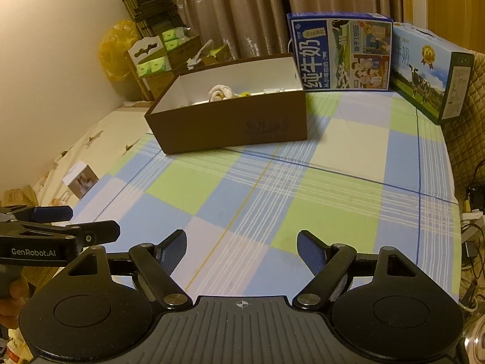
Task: Organize objects
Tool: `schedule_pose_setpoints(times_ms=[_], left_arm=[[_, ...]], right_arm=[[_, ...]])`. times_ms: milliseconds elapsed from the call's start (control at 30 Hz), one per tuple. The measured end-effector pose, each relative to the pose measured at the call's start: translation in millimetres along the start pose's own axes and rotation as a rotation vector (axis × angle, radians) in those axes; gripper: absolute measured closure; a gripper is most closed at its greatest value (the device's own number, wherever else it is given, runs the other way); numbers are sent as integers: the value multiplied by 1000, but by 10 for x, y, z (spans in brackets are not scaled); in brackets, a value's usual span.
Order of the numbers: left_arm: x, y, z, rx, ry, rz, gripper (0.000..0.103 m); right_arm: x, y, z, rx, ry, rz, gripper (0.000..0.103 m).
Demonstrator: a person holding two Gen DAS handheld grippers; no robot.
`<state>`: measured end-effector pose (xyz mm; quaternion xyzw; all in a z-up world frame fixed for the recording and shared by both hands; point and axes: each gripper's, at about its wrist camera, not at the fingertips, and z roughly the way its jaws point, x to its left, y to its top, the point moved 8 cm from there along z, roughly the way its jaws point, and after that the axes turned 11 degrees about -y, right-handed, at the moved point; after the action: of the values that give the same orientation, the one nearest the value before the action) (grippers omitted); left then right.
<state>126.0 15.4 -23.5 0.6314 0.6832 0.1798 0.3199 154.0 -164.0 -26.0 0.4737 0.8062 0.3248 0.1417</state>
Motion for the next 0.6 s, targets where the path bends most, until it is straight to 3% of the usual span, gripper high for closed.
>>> schedule_pose_setpoints(times_ms=[600], left_arm=[[46,-43,-13,4,15,-14,1]], right_arm=[[41,-52,21,9,4,-2,26]])
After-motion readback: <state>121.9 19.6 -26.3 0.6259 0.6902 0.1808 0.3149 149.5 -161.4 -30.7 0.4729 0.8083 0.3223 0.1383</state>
